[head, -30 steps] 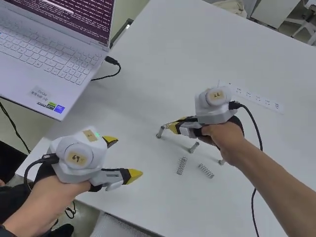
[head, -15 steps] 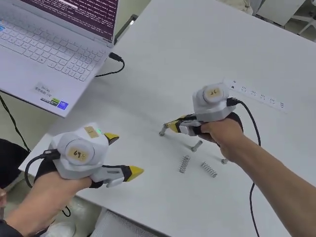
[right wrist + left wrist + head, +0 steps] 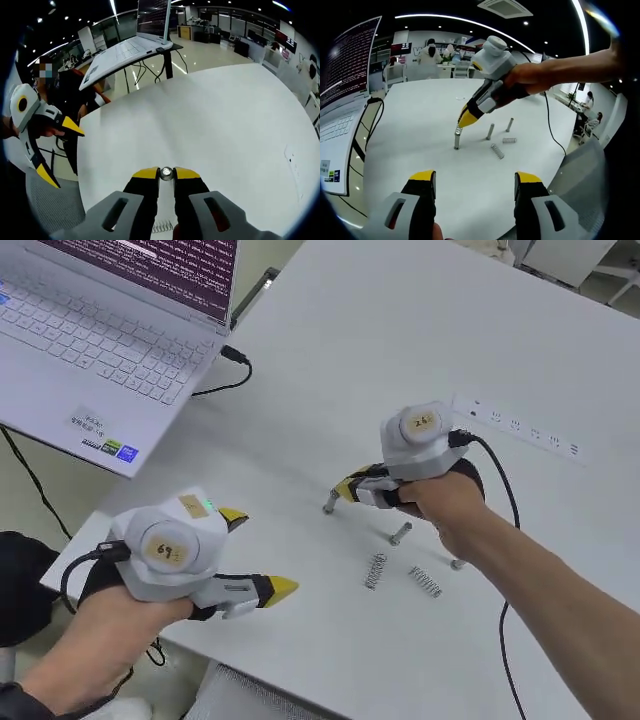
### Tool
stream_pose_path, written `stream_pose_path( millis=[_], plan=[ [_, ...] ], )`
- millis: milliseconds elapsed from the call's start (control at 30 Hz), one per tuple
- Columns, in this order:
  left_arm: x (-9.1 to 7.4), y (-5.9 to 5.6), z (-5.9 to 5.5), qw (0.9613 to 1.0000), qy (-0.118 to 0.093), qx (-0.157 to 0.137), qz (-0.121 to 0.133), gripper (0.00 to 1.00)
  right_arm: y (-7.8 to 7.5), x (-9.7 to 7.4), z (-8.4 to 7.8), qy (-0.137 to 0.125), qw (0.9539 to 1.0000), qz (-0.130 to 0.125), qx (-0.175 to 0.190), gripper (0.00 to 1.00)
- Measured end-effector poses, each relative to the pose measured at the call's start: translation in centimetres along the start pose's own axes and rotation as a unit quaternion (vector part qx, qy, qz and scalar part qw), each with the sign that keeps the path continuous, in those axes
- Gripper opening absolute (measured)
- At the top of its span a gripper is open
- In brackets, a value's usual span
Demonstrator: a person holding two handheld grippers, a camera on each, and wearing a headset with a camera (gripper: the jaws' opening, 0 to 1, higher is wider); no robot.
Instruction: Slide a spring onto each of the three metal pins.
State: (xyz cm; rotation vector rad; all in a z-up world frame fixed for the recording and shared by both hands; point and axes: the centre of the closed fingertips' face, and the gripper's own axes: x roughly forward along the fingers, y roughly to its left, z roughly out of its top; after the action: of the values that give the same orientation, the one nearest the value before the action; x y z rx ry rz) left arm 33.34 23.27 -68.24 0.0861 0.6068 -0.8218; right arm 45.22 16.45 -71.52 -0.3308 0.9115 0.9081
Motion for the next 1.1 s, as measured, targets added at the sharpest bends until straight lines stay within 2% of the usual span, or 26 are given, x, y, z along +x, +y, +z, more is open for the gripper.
stream_pose_path(
  millis=[200, 700, 1100],
  plan=[
    [0.0, -0.1, 0.1, 1.0, 0.003, 0.004, -0.001, 0.59, 0.4, 0.3, -0.2, 0.008, 0.9996, -0.002, -0.026, 0.08],
    [0.3, -0.3, 0.3, 1.0, 0.007, 0.006, -0.003, 0.59, 0.4, 1.3, -0.3, 0.012, 0.9988, 0.001, -0.047, 0.09],
    [0.4, -0.3, 0.5, 0.9999, 0.009, 0.008, -0.004, 0.59, 0.4, 2.8, -1.2, 0.026, 0.9976, 0.003, -0.064, 0.09]
  ],
)
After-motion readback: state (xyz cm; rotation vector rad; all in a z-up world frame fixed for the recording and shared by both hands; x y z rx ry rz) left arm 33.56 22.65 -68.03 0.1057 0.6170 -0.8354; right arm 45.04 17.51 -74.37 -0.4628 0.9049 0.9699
